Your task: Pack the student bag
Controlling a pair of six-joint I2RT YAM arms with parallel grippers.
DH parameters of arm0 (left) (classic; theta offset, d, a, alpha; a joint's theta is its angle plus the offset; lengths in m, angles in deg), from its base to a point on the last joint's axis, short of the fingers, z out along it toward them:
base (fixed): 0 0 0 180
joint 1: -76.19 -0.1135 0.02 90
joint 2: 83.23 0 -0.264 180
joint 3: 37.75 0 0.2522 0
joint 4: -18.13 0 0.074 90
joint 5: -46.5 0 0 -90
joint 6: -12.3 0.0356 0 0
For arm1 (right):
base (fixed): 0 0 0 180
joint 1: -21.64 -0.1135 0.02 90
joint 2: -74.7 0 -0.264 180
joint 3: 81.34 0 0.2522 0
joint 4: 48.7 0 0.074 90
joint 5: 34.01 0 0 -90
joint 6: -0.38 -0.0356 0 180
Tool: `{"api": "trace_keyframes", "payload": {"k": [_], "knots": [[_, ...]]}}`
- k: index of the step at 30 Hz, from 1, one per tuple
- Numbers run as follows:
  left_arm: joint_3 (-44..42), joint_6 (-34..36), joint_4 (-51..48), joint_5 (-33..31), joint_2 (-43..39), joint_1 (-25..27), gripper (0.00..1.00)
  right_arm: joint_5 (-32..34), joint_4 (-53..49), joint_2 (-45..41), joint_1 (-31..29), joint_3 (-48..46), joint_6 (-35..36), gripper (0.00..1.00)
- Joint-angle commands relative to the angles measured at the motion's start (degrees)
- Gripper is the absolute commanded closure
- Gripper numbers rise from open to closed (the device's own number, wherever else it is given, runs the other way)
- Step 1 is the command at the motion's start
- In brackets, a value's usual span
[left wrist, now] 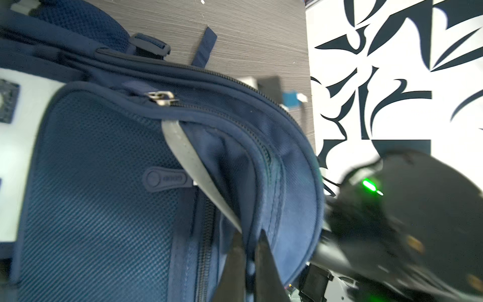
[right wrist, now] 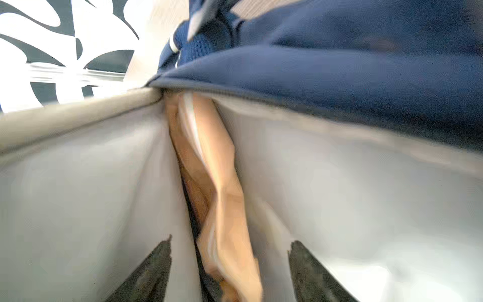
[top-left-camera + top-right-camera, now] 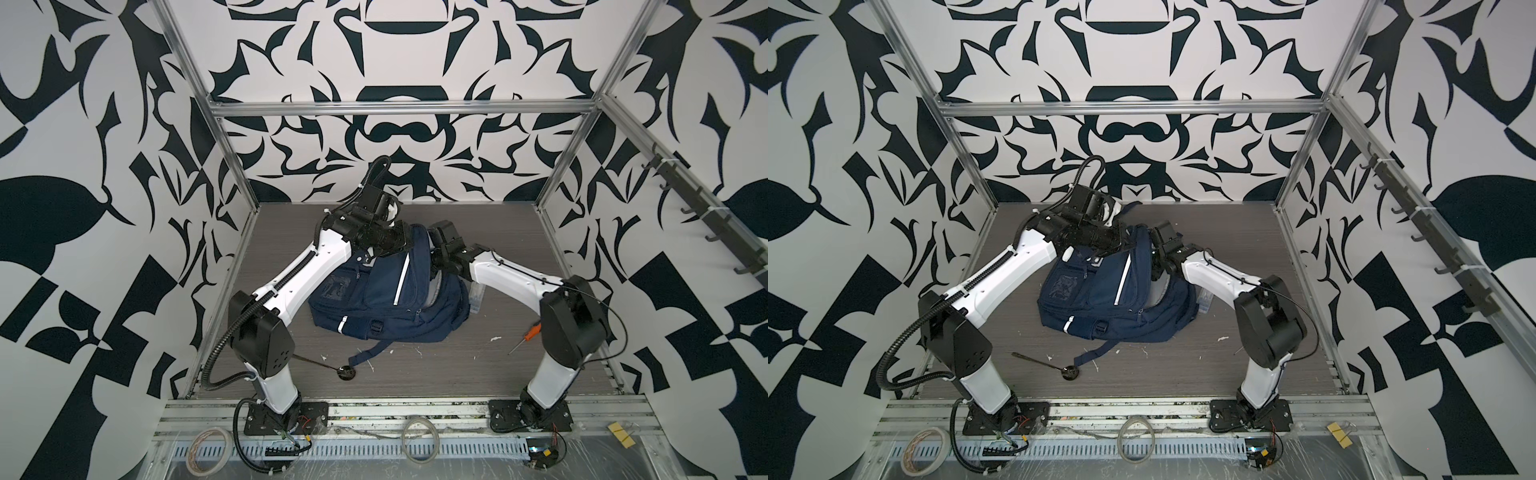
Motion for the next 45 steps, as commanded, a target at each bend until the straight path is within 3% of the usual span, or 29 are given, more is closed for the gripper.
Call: {"api": "trace_keyframes", "payload": {"k": [1, 8, 12, 17, 21, 23, 26, 29, 34, 39, 45], "knots": [[-0.9, -0.2, 5.4, 1.8, 0.4, -1.4, 1.0, 0.5, -3.8, -9.9, 0.3, -0.8, 5.4, 0.22], [-0.4, -3.0, 8.1, 1.5, 6.7, -1.4, 1.0, 8.9, -22.0, -26.6, 3.3, -9.2, 11.2, 0.22], [1.9, -3.5, 8.0, 0.8, 11.2, -0.7, 1.0, 13.7, -34.6, -30.3, 2.6, -7.5, 18.2, 0.22], [3.6, -4.2, 9.0, 1.7, 15.7, -0.1, 1.0, 15.6, -38.4, -35.6, 2.1, -8.8, 22.2, 0.22], [4.5, -4.3, 9.4, 2.4, 17.0, 0.8, 0.72, 15.0, -37.7, -37.2, 0.5, -11.7, 26.1, 0.22], [4.0, -3.9, 10.0, 2.6, 16.1, 0.9, 0.47, 14.8, -36.8, -36.0, -0.9, -12.9, 28.1, 0.22], [2.4, -2.3, 9.0, 2.7, 12.9, 0.9, 0.2, 13.3, -33.6, -32.8, -3.0, -13.6, 30.3, 0.22], [-1.7, 0.6, 5.5, 2.2, 7.3, 1.0, 0.12, 14.0, -31.8, -28.1, -5.8, -11.2, 32.0, 0.23], [-18.3, 0.7, 2.4, 0.5, -7.1, 1.1, 0.12, 15.7, -31.2, -20.1, -9.8, -7.1, 34.5, 0.25], [-38.0, -5.7, 3.3, 0.1, -22.1, 1.0, 0.13, 16.8, -32.3, -13.2, -12.5, -3.6, 35.1, 0.27], [-50.2, -11.9, 8.6, 0.3, -31.5, 0.9, 0.14, 15.4, -33.6, -7.8, -14.3, -1.8, 32.4, 0.37]]}}
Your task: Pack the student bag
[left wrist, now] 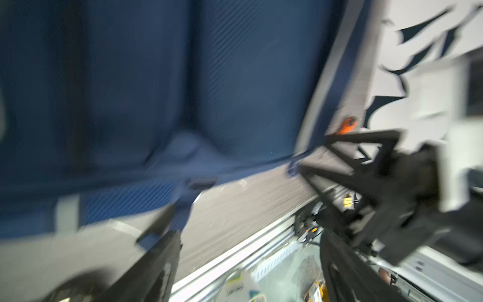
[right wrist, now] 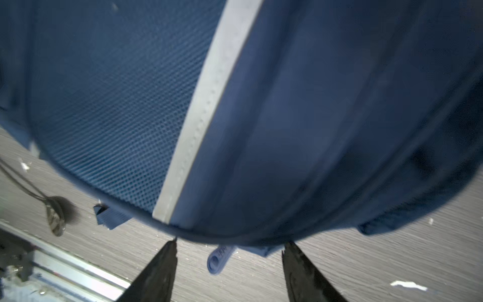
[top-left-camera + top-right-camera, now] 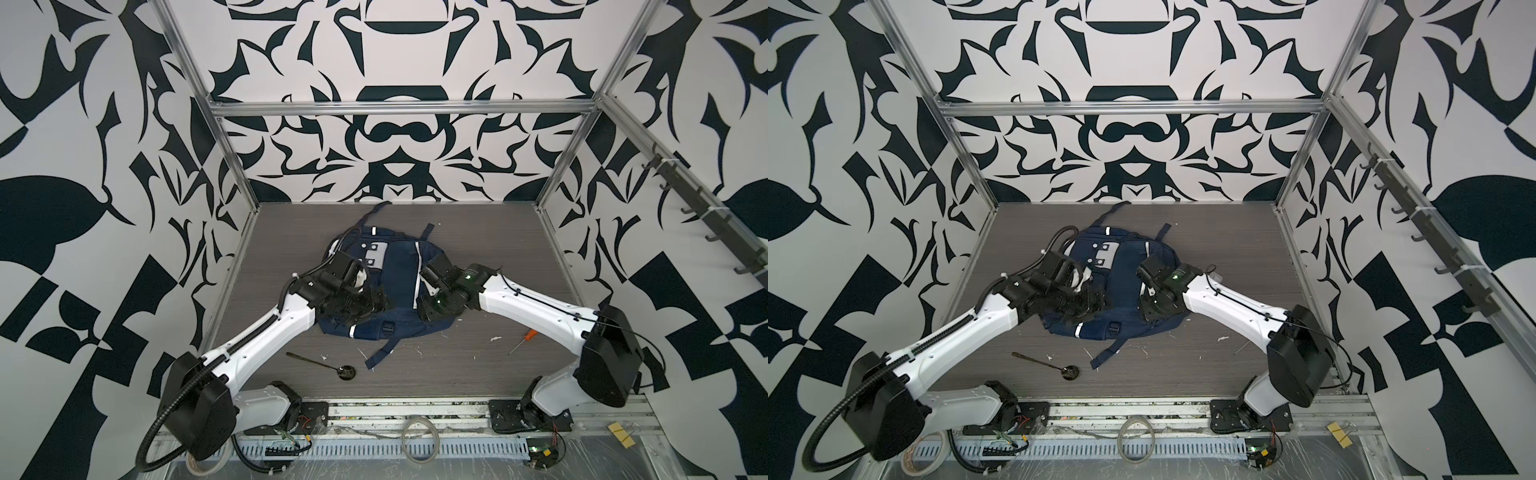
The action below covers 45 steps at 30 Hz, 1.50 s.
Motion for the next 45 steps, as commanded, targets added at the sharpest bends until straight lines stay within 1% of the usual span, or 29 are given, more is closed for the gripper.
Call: {"api": "trace_keyframes", "payload": {"k": [1, 3, 7, 9, 14, 17, 19, 21, 24, 28, 30, 33, 35, 39, 41, 43, 45], "knots": [[-3.3, -4.3, 3.8, -0.6, -2.3, -0.1, 0.14, 0.7, -2.4, 1.6, -1.1, 3.1, -1.1, 0.39], [-4.1, -3.6, 4.3, -0.3, -1.6, -0.4, 0.14, 1.9, -4.1, 3.0, -1.6, 3.4, -2.5, 0.43], [-4.3, -2.8, 6.1, 0.3, 0.9, -0.8, 0.12, 4.7, -5.5, 3.2, -2.0, 2.1, -6.0, 0.44], [-4.4, -3.1, 8.5, 1.3, 2.5, -0.8, 0.1, 6.0, -6.0, 2.8, -2.0, 1.8, -7.2, 0.46], [-6.8, -7.2, 16.2, 3.2, 7.1, -2.7, 0.1, 7.5, -6.5, 1.7, -2.3, 1.7, -7.9, 0.54], [-7.9, -9.0, 19.4, 3.9, 7.9, -4.4, 0.11, 6.9, -5.9, 1.3, -2.3, 0.7, -8.3, 0.56], [-7.1, -8.1, 18.8, 4.1, 8.4, -5.0, 0.12, 6.2, -4.7, 1.1, -2.4, -0.6, -8.7, 0.56], [-6.4, -7.1, 17.7, 4.2, 8.8, -5.4, 0.12, 3.9, -2.3, 1.5, -2.3, -2.5, -8.9, 0.56], [-6.6, -7.2, 17.9, 4.6, 9.0, -5.7, 0.12, 1.4, 1.1, 2.3, -2.3, -4.3, -9.7, 0.55], [-7.4, -8.1, 19.1, 5.1, 9.1, -5.7, 0.13, 0.5, 3.2, 3.2, -2.4, -4.8, -8.7, 0.53], [-7.8, -8.2, 19.4, 5.2, 9.3, -5.7, 0.14, -0.1, 4.7, 3.4, -2.4, -5.2, -8.2, 0.53], [-7.8, -8.3, 19.5, 5.4, 9.3, -5.7, 0.21, -0.3, 6.3, 3.5, -2.3, -5.5, -7.9, 0.53], [-8.0, -8.3, 19.6, 5.4, 9.3, -5.7, 0.24, 0.0, 6.1, 3.9, -2.3, -5.2, -7.6, 0.56], [-8.1, -8.6, 20.0, 5.4, 9.3, -5.7, 0.26, 0.3, 5.8, 4.9, -2.4, -5.3, -7.3, 0.69], [-8.0, -8.6, 20.2, 5.3, 9.3, -5.7, 0.27, 0.5, 5.8, 5.2, -2.4, -5.6, -7.1, 0.74], [-7.9, -8.6, 20.2, 5.3, 9.5, -5.7, 0.27, 1.0, 6.1, 5.5, -2.4, -6.4, -6.7, 0.74], [-8.0, -8.7, 20.2, 5.3, 9.5, -5.7, 0.27, 1.3, 7.2, 5.5, -2.4, -8.0, -6.8, 0.69]]}}
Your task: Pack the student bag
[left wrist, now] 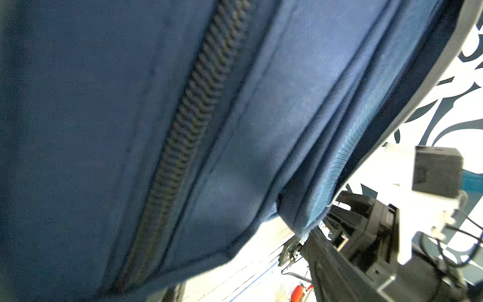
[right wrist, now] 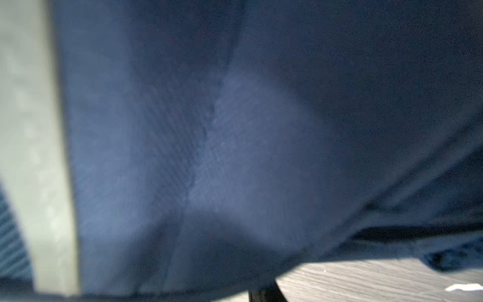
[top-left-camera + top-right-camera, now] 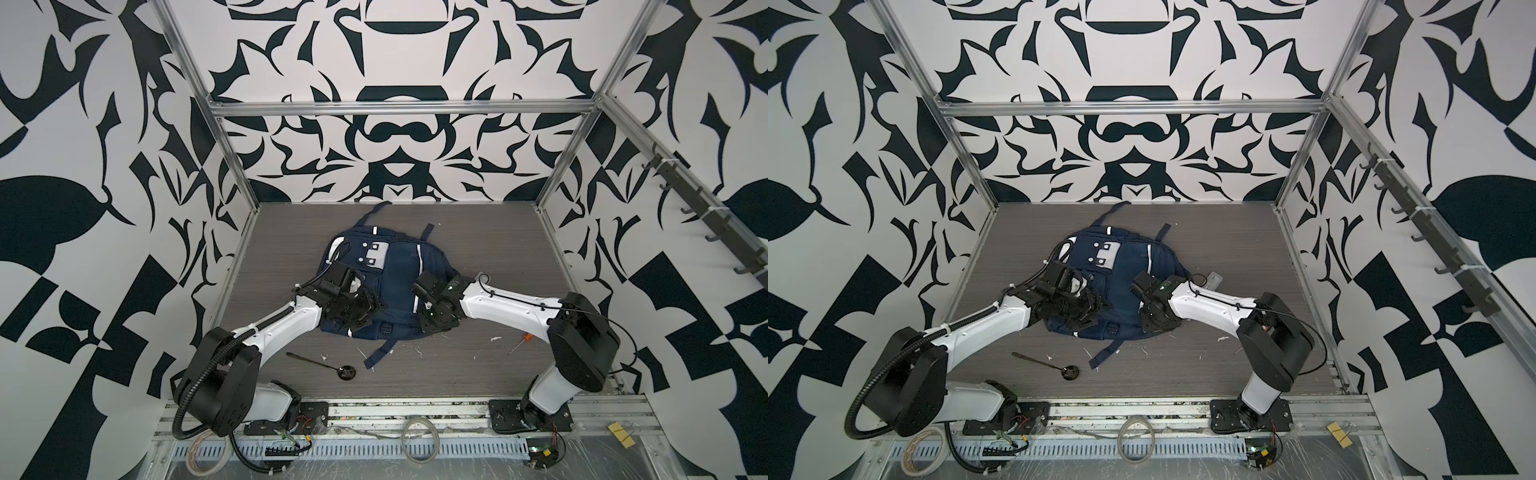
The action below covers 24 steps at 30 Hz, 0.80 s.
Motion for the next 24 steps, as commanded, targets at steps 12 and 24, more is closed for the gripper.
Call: {"api": "trace_keyframes", "payload": {"k": [12, 24], "knots": [[-1.0, -1.0, 3.1, 1.7, 1.4, -0.2, 0.3, 0.5, 20.7, -12.2, -0.1, -15.0, -0.8, 0.62], [0.9, -0.1, 1.3, 1.7, 1.6, -0.3, 0.3, -0.4, 28.4, -10.9, 0.0, -20.2, -0.1, 0.55]]}}
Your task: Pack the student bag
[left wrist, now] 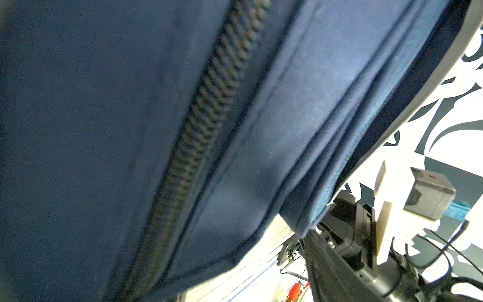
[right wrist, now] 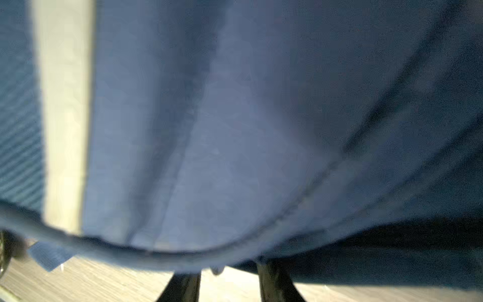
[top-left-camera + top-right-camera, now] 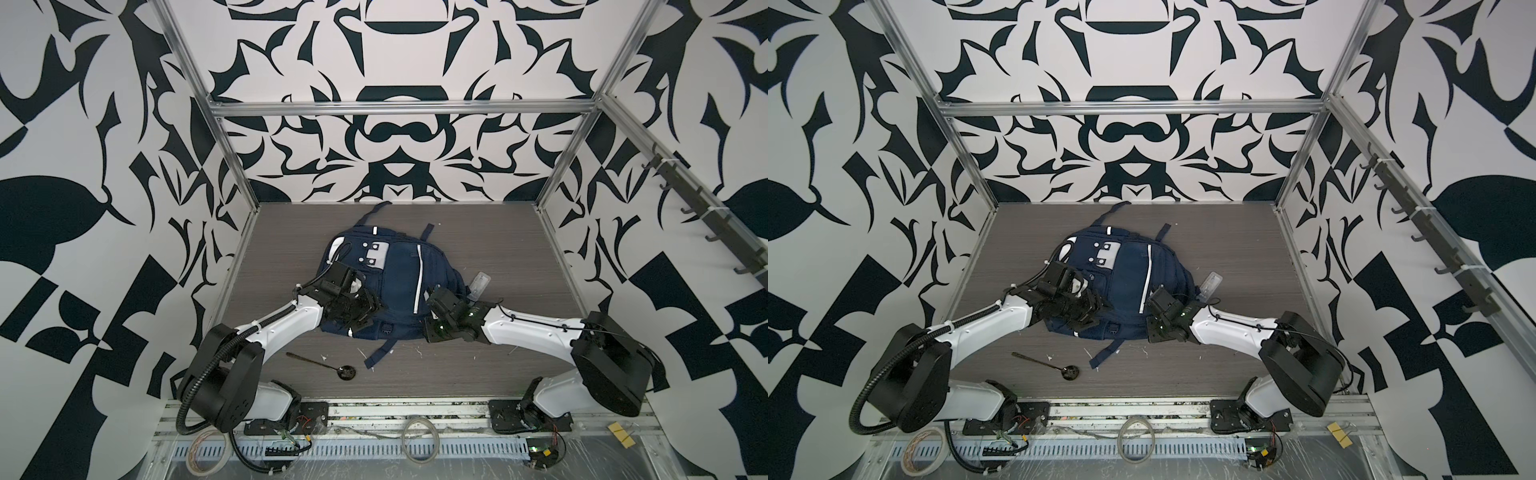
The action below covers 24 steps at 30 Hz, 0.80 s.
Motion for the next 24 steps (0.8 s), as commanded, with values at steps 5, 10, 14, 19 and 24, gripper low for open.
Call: {"api": "trace_keyframes", "payload": {"k": [5, 10, 14, 19, 24], "knots": [[1.4, 0.4, -0.2, 0.7, 0.0, -0.2, 0.3, 0.7, 4.1, 1.9, 0.6, -1.4, 0.0, 0.62], [1.1, 0.4, -0.2, 0.4, -0.1, -0.3, 0.31, 0.8, 3.4, 1.3, 1.1, -2.2, -0.1, 0.91], [-0.4, -1.7, 2.6, 1.1, 0.0, -1.6, 0.34, 2.5, 0.7, -1.8, 1.2, -2.8, 1.9, 1.0], [0.2, -0.9, 2.4, 0.5, 1.1, -2.7, 0.36, 5.6, -4.1, -9.0, 1.2, -3.5, 7.0, 1.0], [-0.8, -0.9, 4.5, -0.8, 2.6, -4.1, 0.37, 9.0, -11.3, -16.7, 1.2, -3.7, 11.5, 1.0]]}}
